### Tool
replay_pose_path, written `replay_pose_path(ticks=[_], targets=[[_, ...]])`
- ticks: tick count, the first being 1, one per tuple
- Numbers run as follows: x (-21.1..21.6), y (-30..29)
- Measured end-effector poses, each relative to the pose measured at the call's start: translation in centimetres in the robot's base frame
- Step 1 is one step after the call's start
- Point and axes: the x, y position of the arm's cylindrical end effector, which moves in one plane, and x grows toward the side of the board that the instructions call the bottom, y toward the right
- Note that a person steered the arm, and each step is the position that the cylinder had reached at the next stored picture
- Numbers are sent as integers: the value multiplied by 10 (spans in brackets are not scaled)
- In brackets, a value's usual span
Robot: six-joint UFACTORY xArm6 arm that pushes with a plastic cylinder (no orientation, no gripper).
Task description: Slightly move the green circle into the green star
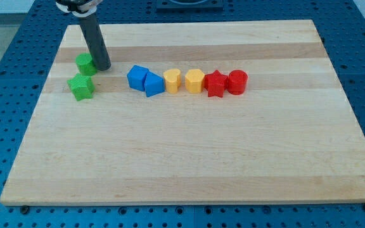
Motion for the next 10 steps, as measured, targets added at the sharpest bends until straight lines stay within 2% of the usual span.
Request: replay_pose_path(ticks=[1,2,3,4,6,8,10], targets=[[-37,7],[-44,-15],[-4,-39],[12,-46],[5,8],[63,10],[93,-40]])
